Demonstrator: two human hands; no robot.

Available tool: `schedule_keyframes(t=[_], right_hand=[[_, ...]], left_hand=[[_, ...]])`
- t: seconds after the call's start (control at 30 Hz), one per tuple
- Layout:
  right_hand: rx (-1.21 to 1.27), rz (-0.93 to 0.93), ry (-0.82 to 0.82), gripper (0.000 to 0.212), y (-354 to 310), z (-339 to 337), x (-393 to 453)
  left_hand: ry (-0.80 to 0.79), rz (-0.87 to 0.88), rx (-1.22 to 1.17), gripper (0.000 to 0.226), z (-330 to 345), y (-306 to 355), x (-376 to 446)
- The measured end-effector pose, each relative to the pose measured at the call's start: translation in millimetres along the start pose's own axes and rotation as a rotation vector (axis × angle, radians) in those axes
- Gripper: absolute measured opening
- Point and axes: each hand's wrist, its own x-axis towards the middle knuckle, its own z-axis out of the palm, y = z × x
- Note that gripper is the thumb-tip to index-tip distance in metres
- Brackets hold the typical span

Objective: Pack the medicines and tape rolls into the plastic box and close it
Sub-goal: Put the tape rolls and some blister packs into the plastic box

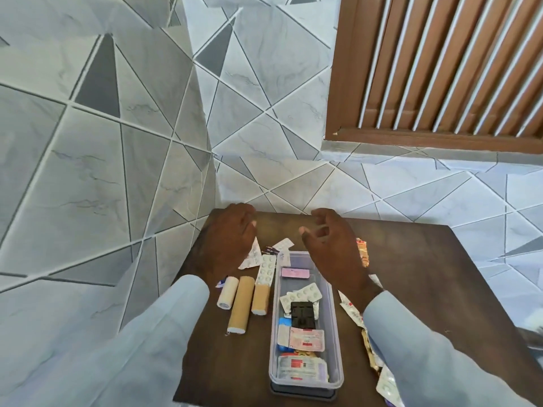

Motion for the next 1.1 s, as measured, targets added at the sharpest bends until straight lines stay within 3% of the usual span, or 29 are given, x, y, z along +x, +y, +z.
schedule_keyframes(t=[0.23,0.37,0.5,0.57,0.67,0.8,0.9,1.1], right_hand=[[-0.081,0.163,-0.183,0.053,7.3,77.6,-26.1],[-0.124,0.302,-0.379,0.075,23.1,114.5,-40.2],[-0.202,0.351,-0.474,0.088,39.8,135.6,-35.6],[-0.297,0.317,-0.552,0.093,45.2,145.8,-30.1],[-0.456,0.241,-0.723,0.105,47.4,163.2,-24.1],[-0.583,0.188,-0.858,0.110,56.0,188.1,-20.0],[-0.642,0.175,-0.896,0.119,67.9,201.4,-15.6],[-0.658,0.184,-0.936,0.127,81.1,212.7,-9.5]], left_hand=[[-0.179,-0.228,-0.016,0.028,8.1,-85.9,-15.8],[-0.376,-0.308,0.027,0.046,27.1,-132.6,-31.1],[-0.410,-0.412,0.120,0.064,44.5,-161.9,-40.8],[-0.444,-0.343,0.224,0.066,41.2,-156.1,-43.5],[-0.553,-0.062,0.484,0.070,37.5,-143.0,-41.0],[-0.691,0.067,0.745,0.087,46.2,-135.2,-27.7],[-0.752,0.175,0.812,0.099,70.2,-151.1,-20.8],[-0.822,0.214,0.818,0.108,91.8,-163.3,-16.3]])
